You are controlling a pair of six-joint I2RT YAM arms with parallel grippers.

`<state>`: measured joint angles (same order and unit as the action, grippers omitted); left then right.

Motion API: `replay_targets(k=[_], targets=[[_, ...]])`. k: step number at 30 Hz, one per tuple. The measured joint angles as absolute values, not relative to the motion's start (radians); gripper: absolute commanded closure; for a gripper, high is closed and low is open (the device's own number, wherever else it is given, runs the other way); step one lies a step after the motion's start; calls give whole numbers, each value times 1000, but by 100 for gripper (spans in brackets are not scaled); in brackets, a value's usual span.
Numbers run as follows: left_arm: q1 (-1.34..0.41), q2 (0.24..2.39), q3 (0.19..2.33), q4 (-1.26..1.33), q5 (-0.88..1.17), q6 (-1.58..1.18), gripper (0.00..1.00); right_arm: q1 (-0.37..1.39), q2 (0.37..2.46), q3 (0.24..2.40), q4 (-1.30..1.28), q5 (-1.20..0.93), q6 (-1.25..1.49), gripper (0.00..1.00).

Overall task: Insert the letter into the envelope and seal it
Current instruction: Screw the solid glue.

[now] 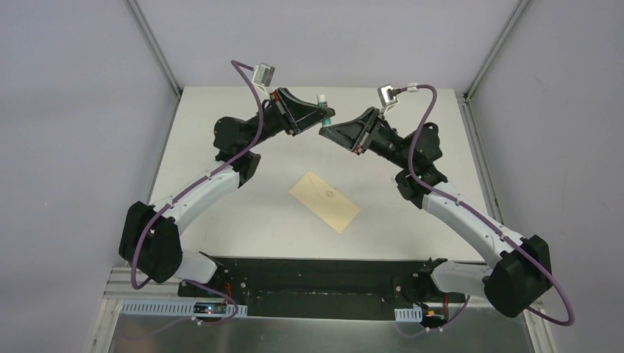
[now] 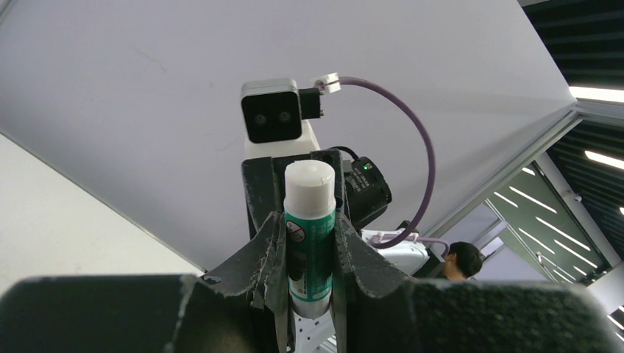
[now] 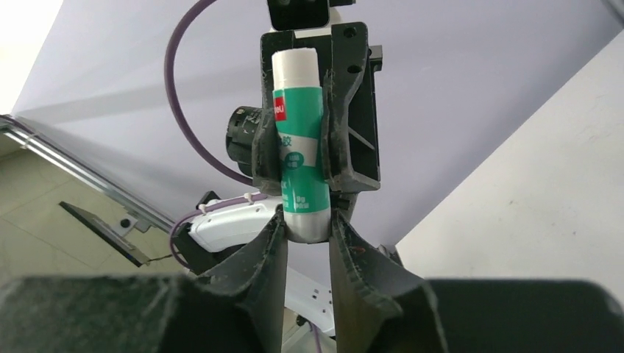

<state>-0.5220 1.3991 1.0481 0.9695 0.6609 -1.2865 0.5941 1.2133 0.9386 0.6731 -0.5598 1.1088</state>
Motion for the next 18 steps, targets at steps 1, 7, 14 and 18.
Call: replay_targets(k=[1,7,14,18], targets=[[-522,1399,1048,968,661,-1284,100,594,1213,942,655,-558,1096,80],[-516,1397,1048,900,654,-1253,100,613,1175,1028,358,-479,933,86],[-524,1356,1060,705,632,-1145,100,781,1156,1226,-130,-97,603,88],[-538,1353,1088,628,626,-1097,100,896,1182,1325,-289,166,462,89]])
